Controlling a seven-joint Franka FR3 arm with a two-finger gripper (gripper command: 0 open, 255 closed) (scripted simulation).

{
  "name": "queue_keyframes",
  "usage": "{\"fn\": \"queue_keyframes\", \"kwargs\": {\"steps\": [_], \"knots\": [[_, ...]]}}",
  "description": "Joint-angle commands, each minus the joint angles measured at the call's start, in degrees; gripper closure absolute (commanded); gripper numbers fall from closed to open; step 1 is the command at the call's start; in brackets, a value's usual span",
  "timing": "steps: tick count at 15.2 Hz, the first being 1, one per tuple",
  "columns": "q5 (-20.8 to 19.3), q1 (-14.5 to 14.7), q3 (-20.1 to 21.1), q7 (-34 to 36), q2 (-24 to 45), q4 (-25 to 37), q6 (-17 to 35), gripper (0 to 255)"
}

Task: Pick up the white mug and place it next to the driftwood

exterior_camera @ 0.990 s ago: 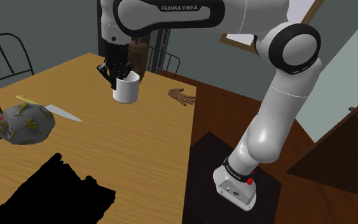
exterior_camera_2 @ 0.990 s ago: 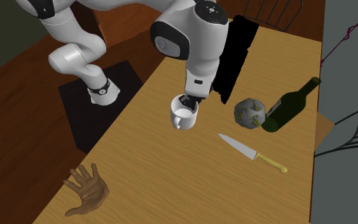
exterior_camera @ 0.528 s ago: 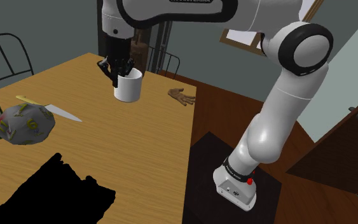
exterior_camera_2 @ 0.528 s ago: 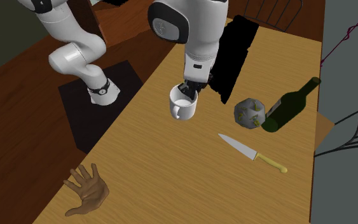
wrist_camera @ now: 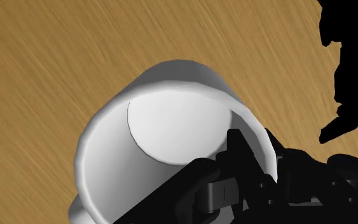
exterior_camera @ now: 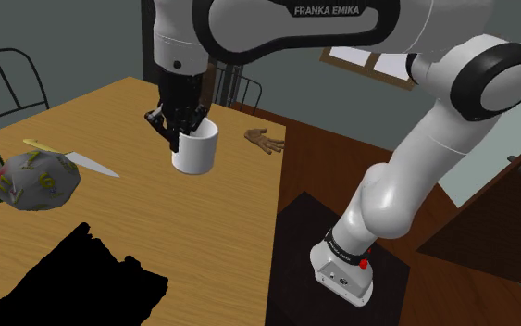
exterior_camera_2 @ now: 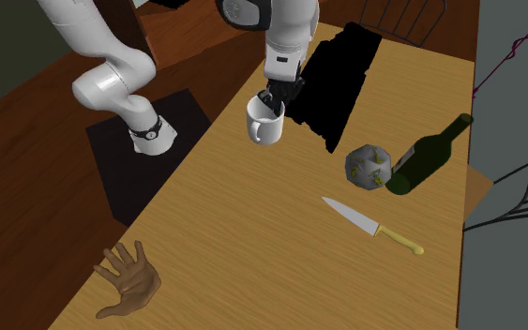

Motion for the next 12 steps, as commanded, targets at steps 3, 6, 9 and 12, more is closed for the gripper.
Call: {"fn": "queue_keyframes", "kwargs": {"steps": [3,6,9,12], "knots": [[2.0,2.2,2.3,3.9,-3.9,-3.8,0.4,255],[3.4,4.0,4.2,7.0,-6.2,-5.9,0.5,255],[4.8,5.8,6.3,10.3,-8.1,-7.4,0.5,255],[6.0,7.6,8.5,13.8,-9.5,-8.3,0.4,255]]}}
